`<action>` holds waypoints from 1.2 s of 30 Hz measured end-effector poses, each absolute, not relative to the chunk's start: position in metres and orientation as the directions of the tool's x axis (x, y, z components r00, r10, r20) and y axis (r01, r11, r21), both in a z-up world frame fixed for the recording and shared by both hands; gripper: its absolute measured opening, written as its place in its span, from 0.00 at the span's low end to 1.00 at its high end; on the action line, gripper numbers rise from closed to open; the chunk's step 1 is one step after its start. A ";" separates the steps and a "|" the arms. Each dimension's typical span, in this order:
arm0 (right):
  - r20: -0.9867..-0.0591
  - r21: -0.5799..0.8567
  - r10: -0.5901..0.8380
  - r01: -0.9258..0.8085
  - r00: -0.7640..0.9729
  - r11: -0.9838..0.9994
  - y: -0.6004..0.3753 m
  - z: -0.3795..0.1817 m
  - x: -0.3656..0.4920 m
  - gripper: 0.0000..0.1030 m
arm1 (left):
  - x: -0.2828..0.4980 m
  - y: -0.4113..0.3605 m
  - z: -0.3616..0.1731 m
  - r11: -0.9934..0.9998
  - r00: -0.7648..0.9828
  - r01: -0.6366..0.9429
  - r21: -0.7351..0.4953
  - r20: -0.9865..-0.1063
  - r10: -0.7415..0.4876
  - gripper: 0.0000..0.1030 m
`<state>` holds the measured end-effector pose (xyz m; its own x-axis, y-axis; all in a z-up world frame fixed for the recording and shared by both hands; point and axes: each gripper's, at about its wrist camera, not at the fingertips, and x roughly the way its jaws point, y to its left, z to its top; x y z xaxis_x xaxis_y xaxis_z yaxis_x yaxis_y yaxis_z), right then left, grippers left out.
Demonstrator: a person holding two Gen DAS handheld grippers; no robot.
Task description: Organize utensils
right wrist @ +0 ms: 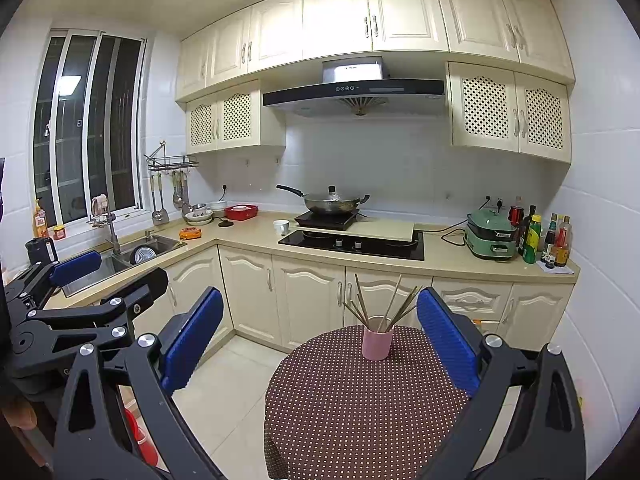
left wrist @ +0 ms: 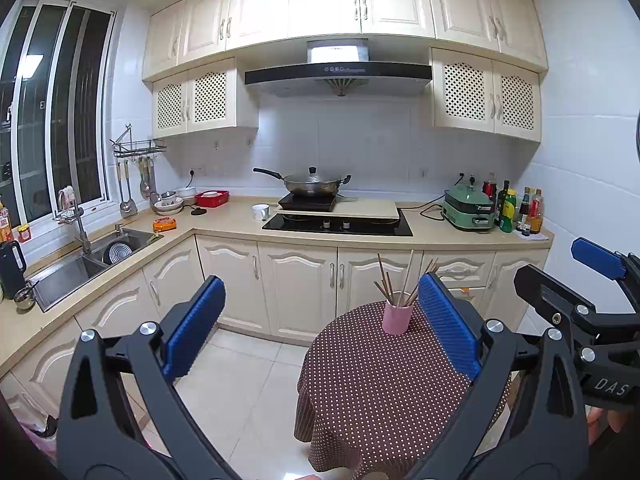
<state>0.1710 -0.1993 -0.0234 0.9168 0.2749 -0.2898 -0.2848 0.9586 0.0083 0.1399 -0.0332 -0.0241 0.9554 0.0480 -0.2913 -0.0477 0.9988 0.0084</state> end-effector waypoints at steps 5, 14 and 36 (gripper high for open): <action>-0.290 0.009 0.276 -0.286 0.916 0.958 -0.200 -0.023 0.171 0.91 | 0.140 -0.034 -0.024 0.999 0.956 -0.047 0.011 -0.290 0.048 0.93; -0.289 0.009 0.275 -0.284 0.917 0.959 -0.200 -0.023 0.170 0.92 | 0.140 -0.035 -0.023 0.999 0.956 -0.048 0.015 -0.289 0.050 0.93; -0.292 0.017 0.278 -0.285 0.915 0.958 -0.202 -0.022 0.171 0.92 | 0.141 -0.033 -0.022 0.999 0.956 -0.050 0.022 -0.288 0.054 0.93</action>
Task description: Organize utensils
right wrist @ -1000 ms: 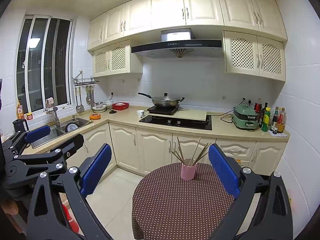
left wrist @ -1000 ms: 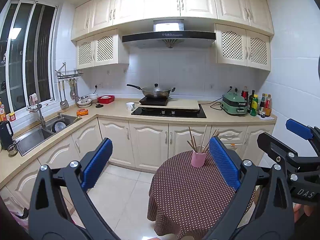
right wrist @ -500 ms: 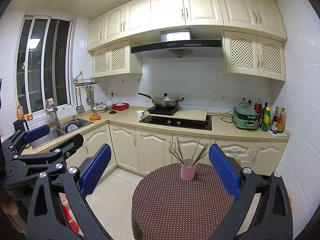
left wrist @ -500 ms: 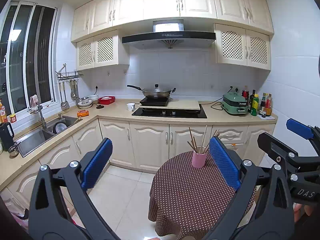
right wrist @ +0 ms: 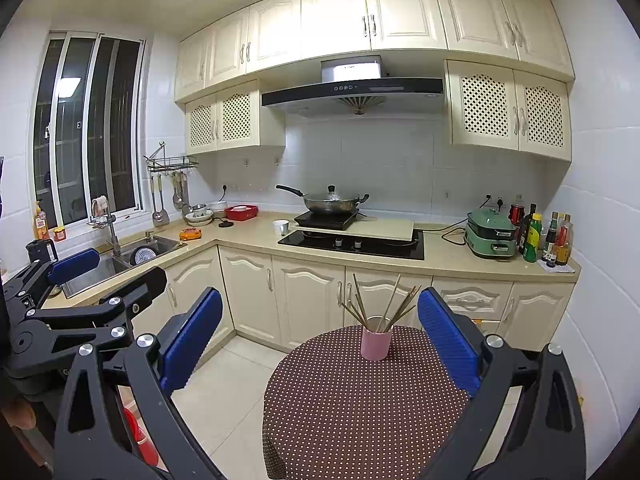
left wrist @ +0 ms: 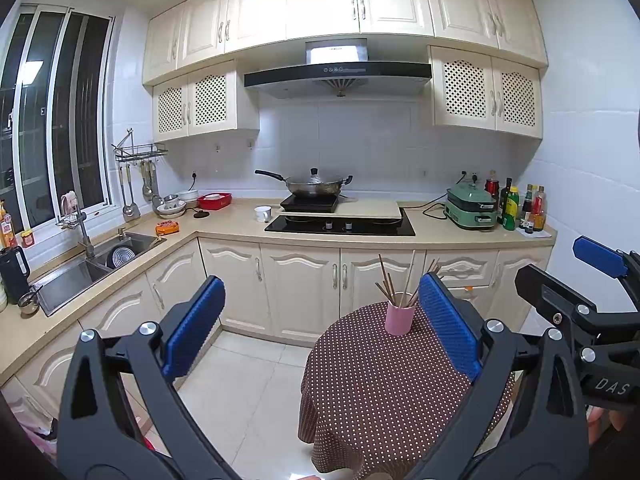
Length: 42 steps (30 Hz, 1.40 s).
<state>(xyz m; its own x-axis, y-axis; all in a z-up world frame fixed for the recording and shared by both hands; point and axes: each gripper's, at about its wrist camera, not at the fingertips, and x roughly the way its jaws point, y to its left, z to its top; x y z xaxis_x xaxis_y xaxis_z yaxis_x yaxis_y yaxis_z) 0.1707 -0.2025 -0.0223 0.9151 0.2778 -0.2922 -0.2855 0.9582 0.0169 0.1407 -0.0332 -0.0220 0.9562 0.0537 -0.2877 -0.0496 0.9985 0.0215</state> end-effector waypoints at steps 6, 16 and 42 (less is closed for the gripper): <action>-0.292 0.013 0.275 -0.284 0.916 0.959 -0.202 -0.022 0.172 0.92 | 0.141 -0.031 -0.022 0.998 0.956 -0.049 0.024 -0.288 0.054 0.93; -0.292 0.013 0.274 -0.283 0.916 0.959 -0.201 -0.023 0.173 0.92 | 0.143 -0.027 -0.023 0.999 0.955 -0.047 0.024 -0.291 0.052 0.93; -0.301 0.016 0.276 -0.285 0.913 0.958 -0.202 -0.026 0.181 0.92 | 0.150 -0.017 -0.027 0.999 0.954 -0.045 0.025 -0.295 0.050 0.93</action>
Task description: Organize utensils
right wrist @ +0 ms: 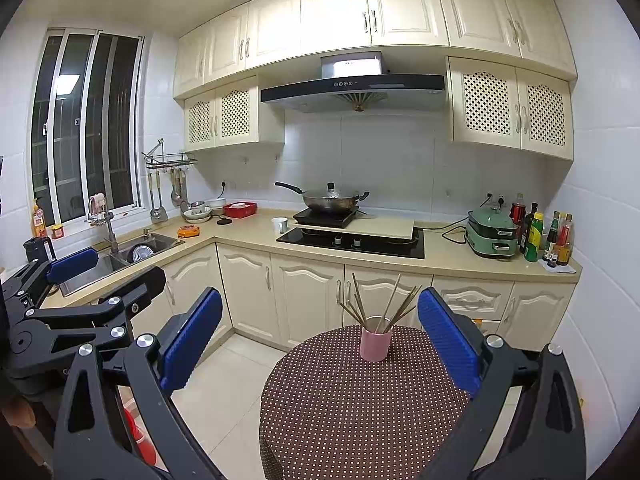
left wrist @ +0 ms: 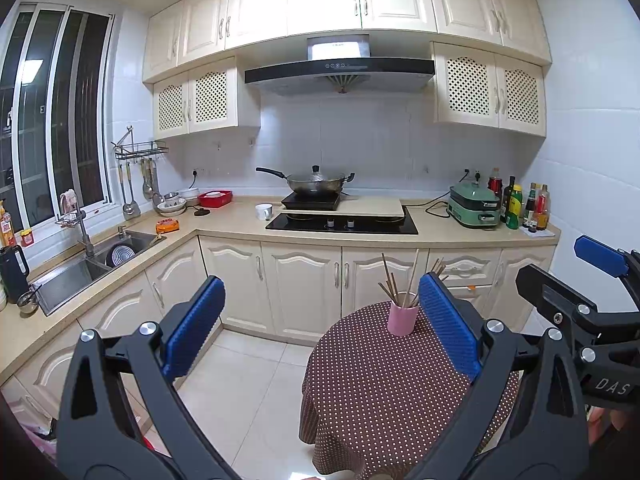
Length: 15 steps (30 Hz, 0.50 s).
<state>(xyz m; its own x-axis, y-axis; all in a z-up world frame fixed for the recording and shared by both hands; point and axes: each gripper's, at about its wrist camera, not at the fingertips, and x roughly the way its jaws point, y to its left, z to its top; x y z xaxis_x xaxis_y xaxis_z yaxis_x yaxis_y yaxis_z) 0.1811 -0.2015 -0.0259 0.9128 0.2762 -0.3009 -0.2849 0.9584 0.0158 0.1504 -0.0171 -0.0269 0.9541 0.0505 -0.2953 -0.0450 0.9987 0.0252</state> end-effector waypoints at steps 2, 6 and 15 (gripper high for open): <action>-0.302 0.015 0.276 -0.285 0.912 0.958 -0.201 -0.027 0.184 0.92 | 0.153 -0.015 -0.028 0.999 0.954 -0.044 0.023 -0.297 0.049 0.93; -0.305 0.014 0.275 -0.285 0.912 0.958 -0.201 -0.028 0.189 0.92 | 0.155 -0.013 -0.028 0.999 0.953 -0.043 0.024 -0.298 0.049 0.93; -0.309 0.015 0.281 -0.290 0.909 0.957 -0.197 -0.030 0.197 0.92 | 0.163 -0.002 -0.031 0.998 0.954 -0.049 0.028 -0.296 0.055 0.93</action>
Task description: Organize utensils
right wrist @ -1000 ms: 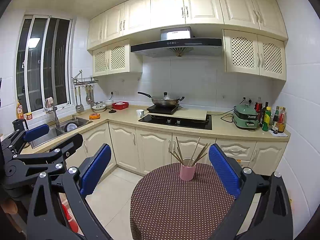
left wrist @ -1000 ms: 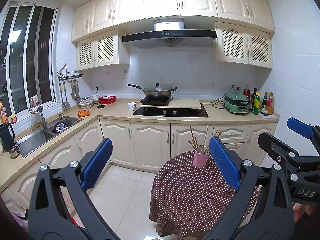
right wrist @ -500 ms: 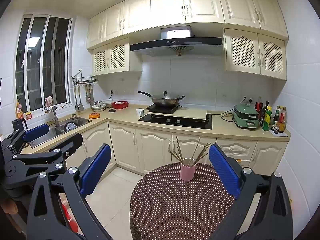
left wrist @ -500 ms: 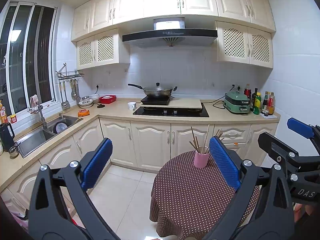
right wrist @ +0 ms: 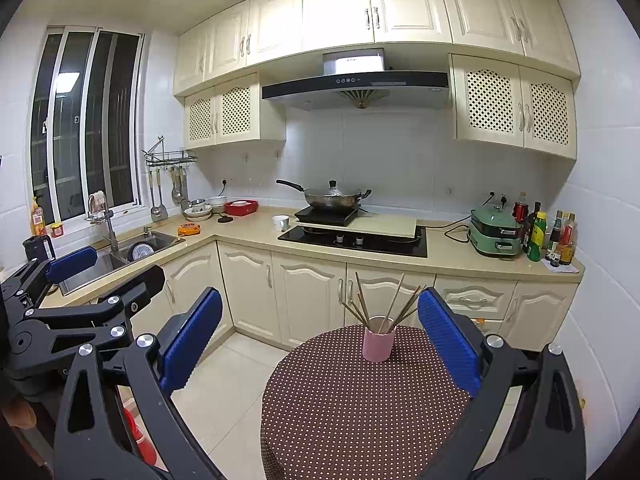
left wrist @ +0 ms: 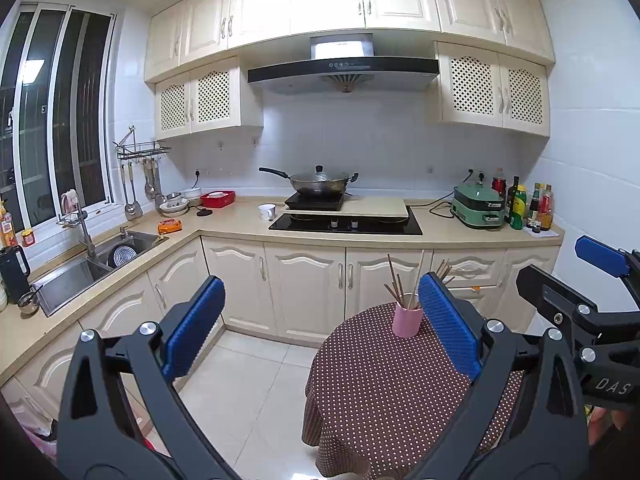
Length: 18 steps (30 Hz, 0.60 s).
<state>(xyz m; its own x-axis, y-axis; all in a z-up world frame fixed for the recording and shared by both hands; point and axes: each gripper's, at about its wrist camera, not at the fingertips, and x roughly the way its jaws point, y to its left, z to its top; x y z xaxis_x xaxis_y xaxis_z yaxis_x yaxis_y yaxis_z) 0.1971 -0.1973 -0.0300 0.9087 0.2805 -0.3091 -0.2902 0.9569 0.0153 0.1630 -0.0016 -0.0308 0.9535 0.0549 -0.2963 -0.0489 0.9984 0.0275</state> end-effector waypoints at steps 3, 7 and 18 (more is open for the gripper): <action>-0.312 0.015 0.282 -0.292 0.907 0.956 -0.196 -0.031 0.198 0.92 | 0.165 0.001 -0.032 0.998 0.953 -0.050 0.029 -0.297 0.056 0.93; -0.313 0.015 0.283 -0.293 0.907 0.956 -0.195 -0.031 0.199 0.92 | 0.166 0.002 -0.032 0.998 0.953 -0.050 0.030 -0.297 0.057 0.93; -0.317 0.018 0.287 -0.296 0.904 0.955 -0.193 -0.031 0.203 0.92 | 0.170 0.004 -0.032 0.998 0.952 -0.048 0.028 -0.301 0.054 0.93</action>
<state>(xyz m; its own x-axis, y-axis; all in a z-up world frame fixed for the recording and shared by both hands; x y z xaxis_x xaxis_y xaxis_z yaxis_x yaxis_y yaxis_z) 0.2027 -0.1925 -0.0311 0.9040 0.2865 -0.3173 -0.2962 0.9549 0.0183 0.1698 0.0044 -0.0322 0.9520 0.0541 -0.3012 -0.0478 0.9985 0.0283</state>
